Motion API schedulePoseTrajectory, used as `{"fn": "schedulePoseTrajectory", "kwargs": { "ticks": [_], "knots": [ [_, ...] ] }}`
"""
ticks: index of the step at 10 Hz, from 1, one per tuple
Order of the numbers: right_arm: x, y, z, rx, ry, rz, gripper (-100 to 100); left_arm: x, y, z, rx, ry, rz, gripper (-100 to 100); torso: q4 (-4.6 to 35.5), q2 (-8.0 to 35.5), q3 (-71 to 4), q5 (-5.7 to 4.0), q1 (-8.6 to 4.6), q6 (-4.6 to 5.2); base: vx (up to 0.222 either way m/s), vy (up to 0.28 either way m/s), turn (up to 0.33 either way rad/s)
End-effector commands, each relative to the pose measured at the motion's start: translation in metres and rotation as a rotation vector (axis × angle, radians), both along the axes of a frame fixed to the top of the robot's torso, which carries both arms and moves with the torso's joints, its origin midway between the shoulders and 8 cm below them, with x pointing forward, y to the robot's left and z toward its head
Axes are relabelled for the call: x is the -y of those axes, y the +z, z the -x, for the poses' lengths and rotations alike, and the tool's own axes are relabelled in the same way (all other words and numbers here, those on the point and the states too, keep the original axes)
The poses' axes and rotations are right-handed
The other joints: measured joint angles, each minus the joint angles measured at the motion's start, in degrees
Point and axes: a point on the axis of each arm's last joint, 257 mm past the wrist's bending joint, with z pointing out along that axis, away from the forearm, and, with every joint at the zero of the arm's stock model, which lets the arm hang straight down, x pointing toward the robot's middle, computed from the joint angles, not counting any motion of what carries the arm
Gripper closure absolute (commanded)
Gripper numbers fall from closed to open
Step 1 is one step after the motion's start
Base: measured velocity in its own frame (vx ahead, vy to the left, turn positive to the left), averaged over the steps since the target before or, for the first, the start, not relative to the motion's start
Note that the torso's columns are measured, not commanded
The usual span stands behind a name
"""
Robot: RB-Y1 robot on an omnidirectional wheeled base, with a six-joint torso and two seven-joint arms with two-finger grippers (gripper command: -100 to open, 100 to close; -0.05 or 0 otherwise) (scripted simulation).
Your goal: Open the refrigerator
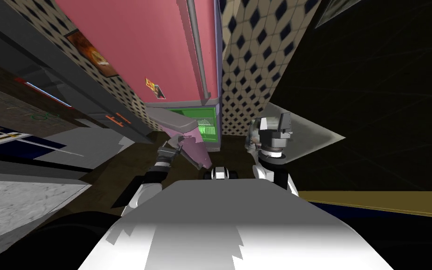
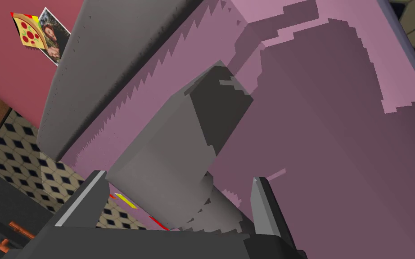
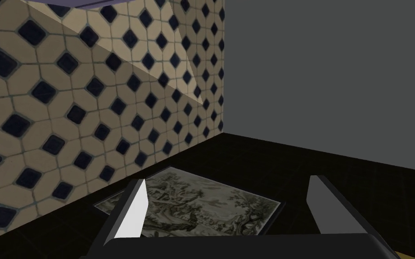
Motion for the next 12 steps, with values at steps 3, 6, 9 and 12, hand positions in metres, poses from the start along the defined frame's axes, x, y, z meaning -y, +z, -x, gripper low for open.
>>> {"fn": "schedulePoseTrajectory", "kwargs": {
  "ticks": [3, 6, 9, 12],
  "knots": [
    [0.000, 0.000, 0.000, 0.000, 0.000, 0.000, 0, 0.012, 0.004, -0.004, 0.007, -0.040, -0.012, 100, -0.2, -0.7, -0.5, -0.12, -0.34, 0.15, -0.164, 0.226, -0.082],
    [0.000, 0.000, 0.000, 0.000, 0.000, 0.000, 0, 0.025, 0.003, -0.008, 0.006, -0.082, -0.013, 100, -0.1, -0.7, -0.5, -0.05, -0.17, 0.09, -0.171, 0.241, -0.100],
    [0.000, 0.000, 0.000, 0.000, 0.000, 0.000, 0, 0.038, 0.002, -0.010, 0.003, -0.124, -0.013, 100, -0.1, -0.7, -0.5, -0.02, -0.05, 0.12, -0.186, 0.261, -0.116],
    [0.000, 0.000, 0.000, 0.000, 0.000, 0.000, 0, 0.051, 0.001, -0.012, -0.001, -0.166, -0.014, 100, -0.2, -0.2, -0.1, 0.07, -0.26, 0.08, -0.249, 0.317, -0.128]
  ]
}}
